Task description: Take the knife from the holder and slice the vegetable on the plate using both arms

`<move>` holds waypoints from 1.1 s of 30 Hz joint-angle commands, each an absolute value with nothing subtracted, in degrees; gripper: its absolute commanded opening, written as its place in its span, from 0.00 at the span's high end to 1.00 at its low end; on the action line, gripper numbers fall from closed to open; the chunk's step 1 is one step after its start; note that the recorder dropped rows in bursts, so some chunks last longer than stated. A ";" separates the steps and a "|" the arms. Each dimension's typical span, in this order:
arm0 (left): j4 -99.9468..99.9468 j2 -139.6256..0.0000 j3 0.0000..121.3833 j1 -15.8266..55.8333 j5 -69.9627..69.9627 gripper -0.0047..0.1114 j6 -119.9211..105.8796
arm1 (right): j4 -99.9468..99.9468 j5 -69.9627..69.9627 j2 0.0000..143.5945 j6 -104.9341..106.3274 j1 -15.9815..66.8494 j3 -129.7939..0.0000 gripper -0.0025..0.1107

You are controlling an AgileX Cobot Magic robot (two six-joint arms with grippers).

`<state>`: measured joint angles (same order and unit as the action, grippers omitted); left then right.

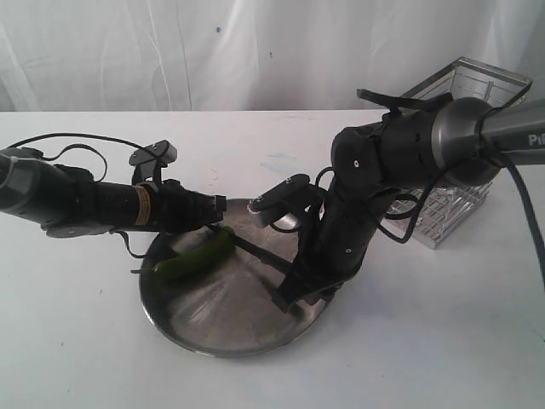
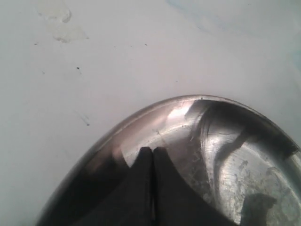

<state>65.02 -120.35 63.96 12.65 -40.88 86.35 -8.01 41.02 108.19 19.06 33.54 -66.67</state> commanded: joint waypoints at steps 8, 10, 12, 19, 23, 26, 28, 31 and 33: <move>67.34 -120.61 63.47 12.66 -41.13 0.96 88.70 | -10.91 41.76 108.45 17.70 33.27 -66.60 0.98; 66.27 -120.61 63.47 12.66 -43.39 0.96 87.48 | -10.89 41.59 108.45 17.70 33.27 -66.60 0.98; 66.14 -120.61 63.47 12.66 -47.16 0.96 85.49 | -10.89 41.18 108.45 17.70 33.27 -66.60 0.98; 67.06 -120.61 63.47 12.66 -50.46 0.96 83.52 | -10.89 41.28 108.45 17.46 33.27 -66.60 0.98; 73.23 -120.61 63.47 12.66 -48.24 0.96 83.19 | -10.89 41.28 108.45 17.15 33.27 -66.60 0.98; 78.50 -120.61 63.47 12.66 -46.28 0.96 82.29 | -10.89 41.28 108.45 16.35 33.27 -66.60 0.98; 80.46 -120.61 63.47 12.66 -44.85 0.96 83.18 | -10.89 41.39 108.45 16.26 33.27 -66.60 0.98; 82.11 -120.61 63.37 12.66 -43.85 0.96 83.99 | -10.89 41.79 108.45 16.32 33.27 -66.60 0.98; 82.81 -120.61 63.37 12.66 -43.08 0.96 83.99 | -10.89 41.89 108.45 16.32 33.27 -66.60 0.98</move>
